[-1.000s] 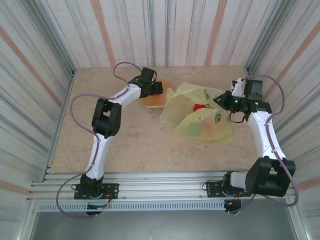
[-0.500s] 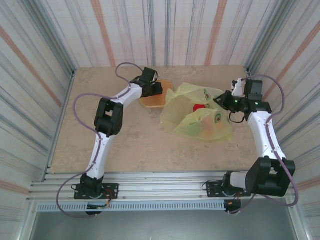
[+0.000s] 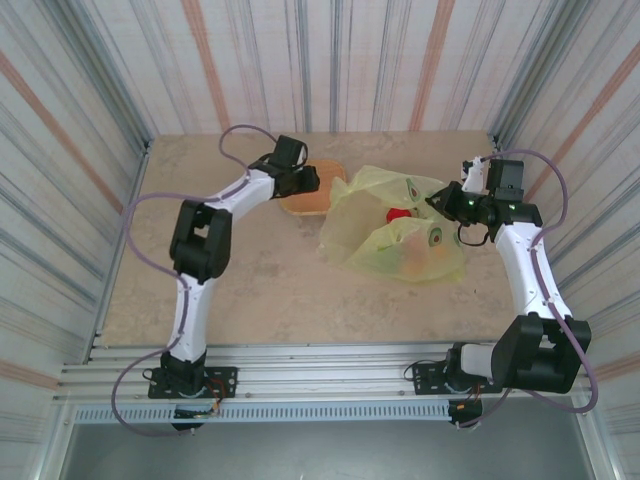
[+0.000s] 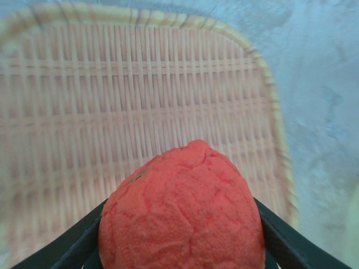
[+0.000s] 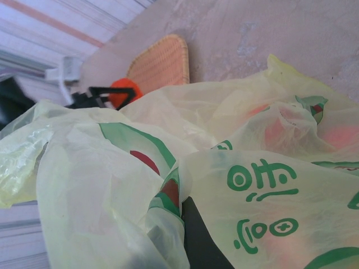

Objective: Place the fruits into the plastic bag

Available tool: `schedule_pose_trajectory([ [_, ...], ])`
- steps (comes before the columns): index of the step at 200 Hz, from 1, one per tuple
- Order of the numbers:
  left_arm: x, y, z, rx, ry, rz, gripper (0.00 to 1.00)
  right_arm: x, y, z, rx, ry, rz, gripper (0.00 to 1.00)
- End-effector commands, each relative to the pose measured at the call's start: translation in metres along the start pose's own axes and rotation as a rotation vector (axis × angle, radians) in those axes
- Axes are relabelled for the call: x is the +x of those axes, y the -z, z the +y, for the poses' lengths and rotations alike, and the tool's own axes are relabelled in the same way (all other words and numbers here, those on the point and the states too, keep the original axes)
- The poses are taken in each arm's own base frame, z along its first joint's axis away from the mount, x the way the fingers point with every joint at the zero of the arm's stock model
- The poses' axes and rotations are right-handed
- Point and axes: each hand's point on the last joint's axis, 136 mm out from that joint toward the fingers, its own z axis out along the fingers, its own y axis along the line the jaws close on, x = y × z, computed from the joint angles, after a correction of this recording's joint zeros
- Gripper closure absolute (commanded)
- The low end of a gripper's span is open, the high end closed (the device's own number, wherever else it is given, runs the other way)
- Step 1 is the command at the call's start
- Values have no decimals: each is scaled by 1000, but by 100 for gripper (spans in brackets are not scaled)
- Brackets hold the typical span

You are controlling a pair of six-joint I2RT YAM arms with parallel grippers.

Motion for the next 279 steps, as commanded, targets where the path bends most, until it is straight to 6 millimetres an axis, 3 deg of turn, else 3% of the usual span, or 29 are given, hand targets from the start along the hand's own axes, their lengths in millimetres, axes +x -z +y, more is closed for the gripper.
schedule_pose_trajectory([
  [1,-38,75,-25,89,-24,-168,42,4,1,0,3,3,6,98],
  [32,-14,128,-34,157,-37,-228,42,1,0,2,-2,7,3,98],
  [53,18,155,-40,188,-72,-233,42,-1,1,2,1,13,0,98],
  [70,44,169,-50,218,-111,-235,43,-2,0,1,2,11,0,98],
  [95,75,178,-83,308,-192,-239,43,-3,-3,0,-2,8,3,98],
  [131,97,165,-141,409,-289,-230,41,-2,-2,2,-5,9,0,98],
  [161,95,144,-186,471,-338,-213,41,0,1,2,-2,11,-4,98],
  [205,69,99,-203,377,-321,-218,41,4,1,4,-10,10,7,98],
  [217,70,88,-213,393,-330,-187,41,5,0,4,-12,9,12,98],
  [247,93,69,-241,462,-346,-104,40,6,-1,6,-17,10,18,98],
  [279,126,72,-273,543,-395,-77,38,2,5,7,-7,21,-4,98],
])
